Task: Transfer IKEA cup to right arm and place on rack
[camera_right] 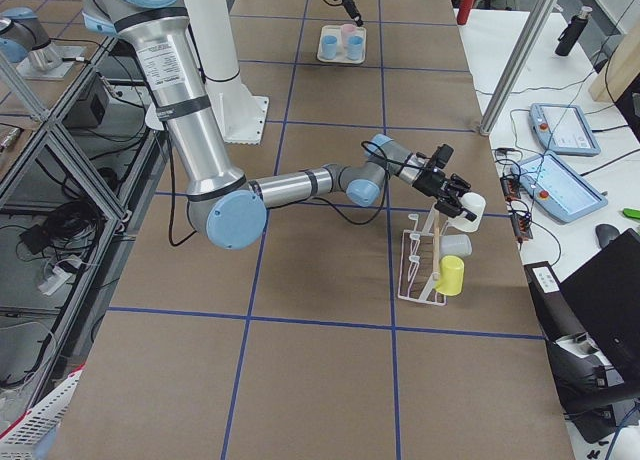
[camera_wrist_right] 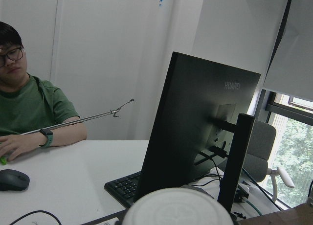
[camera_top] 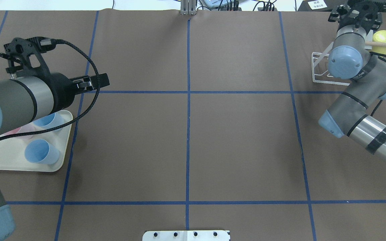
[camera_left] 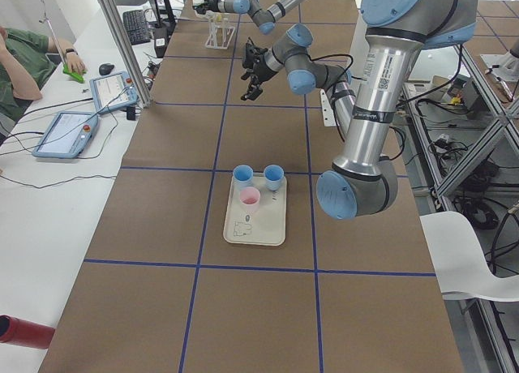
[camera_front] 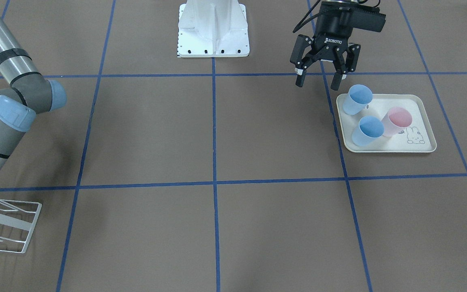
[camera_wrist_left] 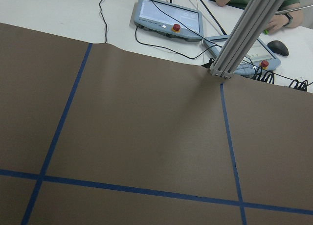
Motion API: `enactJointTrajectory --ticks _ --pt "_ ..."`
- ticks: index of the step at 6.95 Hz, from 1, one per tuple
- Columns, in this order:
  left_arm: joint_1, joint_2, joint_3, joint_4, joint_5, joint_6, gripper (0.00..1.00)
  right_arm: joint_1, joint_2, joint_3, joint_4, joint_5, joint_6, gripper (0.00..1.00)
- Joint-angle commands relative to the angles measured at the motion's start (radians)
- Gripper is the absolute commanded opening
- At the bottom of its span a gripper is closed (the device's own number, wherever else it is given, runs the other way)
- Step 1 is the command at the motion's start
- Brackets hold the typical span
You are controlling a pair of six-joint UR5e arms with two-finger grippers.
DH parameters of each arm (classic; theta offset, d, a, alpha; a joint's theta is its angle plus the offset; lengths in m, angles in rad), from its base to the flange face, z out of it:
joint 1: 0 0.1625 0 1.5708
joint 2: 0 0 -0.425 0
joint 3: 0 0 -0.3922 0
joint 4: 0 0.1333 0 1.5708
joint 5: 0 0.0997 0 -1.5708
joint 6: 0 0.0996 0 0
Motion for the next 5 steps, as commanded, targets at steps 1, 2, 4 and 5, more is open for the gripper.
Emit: enactJointTrajectory --ticks 1,2,4,5 --pt "0.000 0.000 0.003 0.000 -0.001 0.000 1.00 0.000 0.029 0.003 0.000 0.009 0.001 0.00" --pt "0.000 0.002 0.004 -0.002 -0.001 0.000 1.00 0.000 0.023 0.003 0.000 0.009 0.002 0.00" --pt "0.000 0.000 0.004 -0.002 -0.003 -0.002 1.00 -0.004 0.009 0.004 0.000 0.009 0.005 0.00" --pt "0.000 0.000 0.004 -0.002 -0.003 -0.002 1.00 -0.009 0.009 0.001 0.000 0.009 0.004 0.00"
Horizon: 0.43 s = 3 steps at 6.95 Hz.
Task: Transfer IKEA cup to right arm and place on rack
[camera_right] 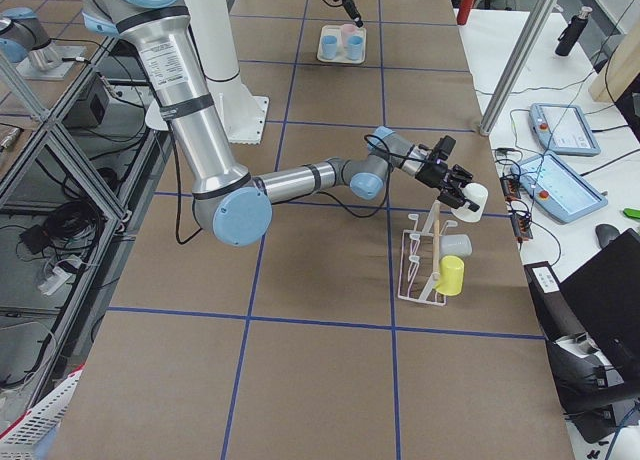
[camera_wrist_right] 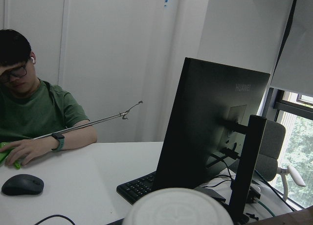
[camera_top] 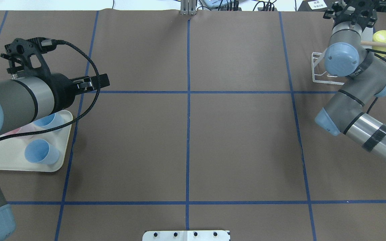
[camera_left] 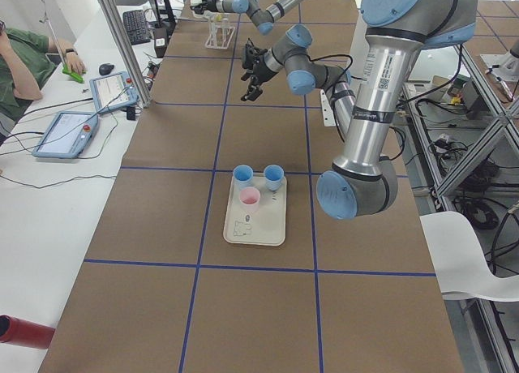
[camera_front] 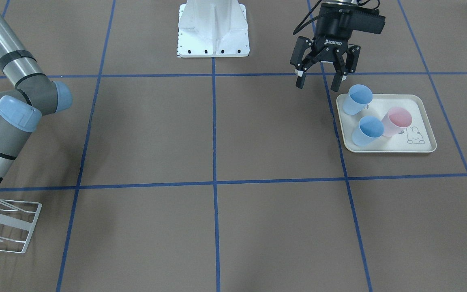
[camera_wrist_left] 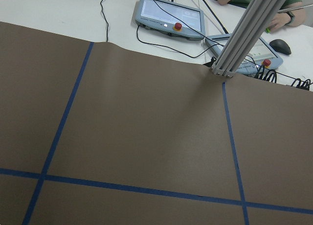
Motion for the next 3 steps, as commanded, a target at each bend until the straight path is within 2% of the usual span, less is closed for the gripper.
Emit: enactJointTrajectory --ticks 1,3 --pt "0.000 0.000 0.000 0.000 0.000 0.000 1.00 -0.012 -0.002 -0.004 0.000 0.000 0.001 0.00" --pt "0.000 0.000 0.000 -0.002 0.000 0.000 1.00 -0.015 -0.017 0.002 -0.002 0.000 0.001 0.00"
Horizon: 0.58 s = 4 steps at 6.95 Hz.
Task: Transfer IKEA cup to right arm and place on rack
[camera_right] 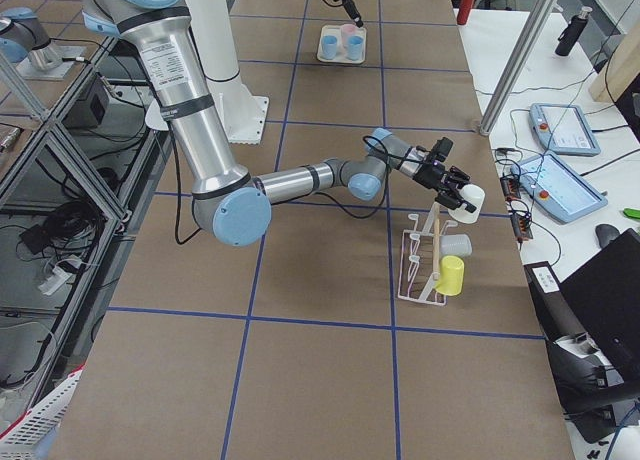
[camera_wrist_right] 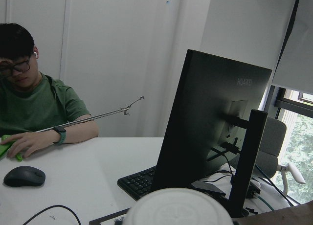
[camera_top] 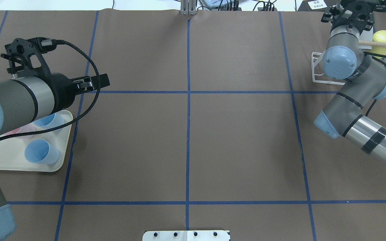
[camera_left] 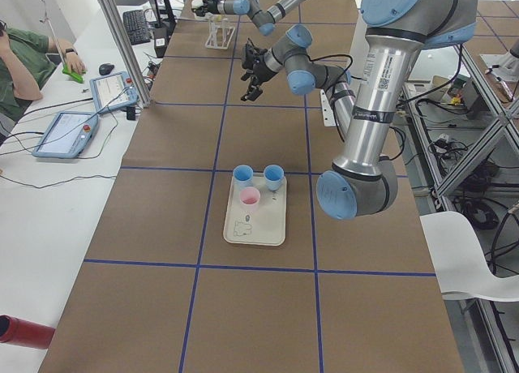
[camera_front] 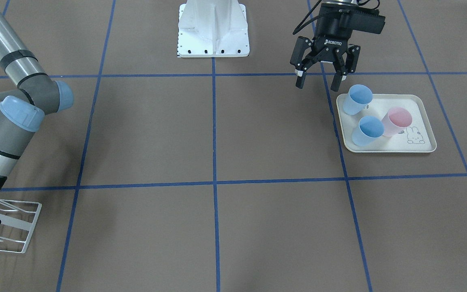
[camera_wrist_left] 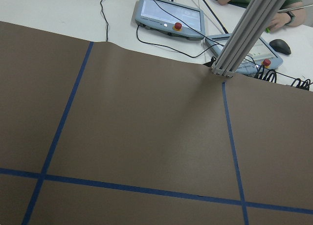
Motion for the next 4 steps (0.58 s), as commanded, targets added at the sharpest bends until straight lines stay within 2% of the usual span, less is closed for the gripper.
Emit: enactJointTrajectory --ticks 1,4 --pt "0.000 -0.002 0.002 -0.001 0.000 0.000 1.00 -0.003 -0.021 0.008 0.001 0.002 0.000 0.00" --pt "0.000 0.000 0.005 -0.004 0.000 -0.002 1.00 -0.004 -0.047 0.030 0.003 0.000 0.000 0.00"
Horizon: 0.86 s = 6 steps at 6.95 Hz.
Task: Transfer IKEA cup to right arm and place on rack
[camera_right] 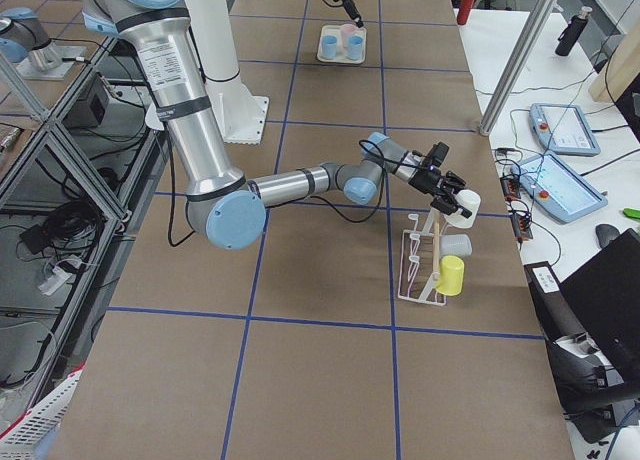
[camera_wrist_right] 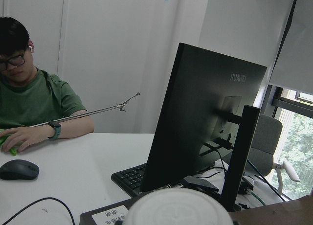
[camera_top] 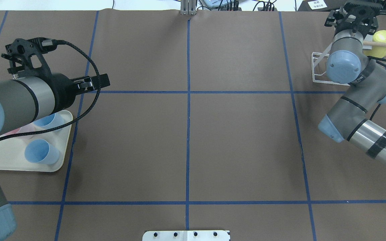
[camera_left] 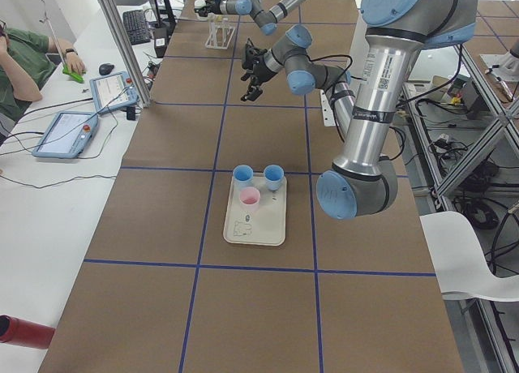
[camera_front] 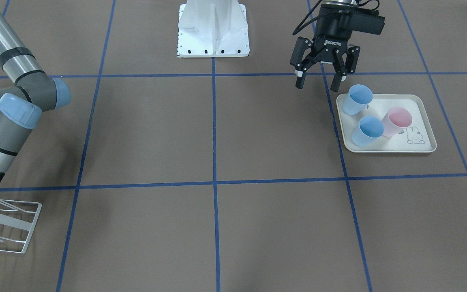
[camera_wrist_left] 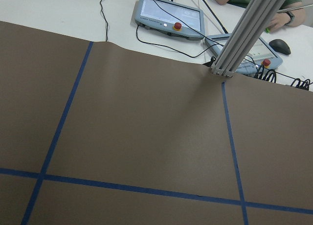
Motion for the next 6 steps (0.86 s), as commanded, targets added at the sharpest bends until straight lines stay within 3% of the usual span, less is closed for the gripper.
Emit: enactJointTrajectory --ticks 1,6 --pt "0.000 0.000 0.001 -0.002 0.000 0.000 1.00 -0.004 -0.013 0.007 0.000 0.000 0.002 0.00" --pt "0.000 0.000 0.001 -0.002 -0.001 -0.002 1.00 -0.027 -0.020 0.006 0.000 0.000 0.002 0.00"
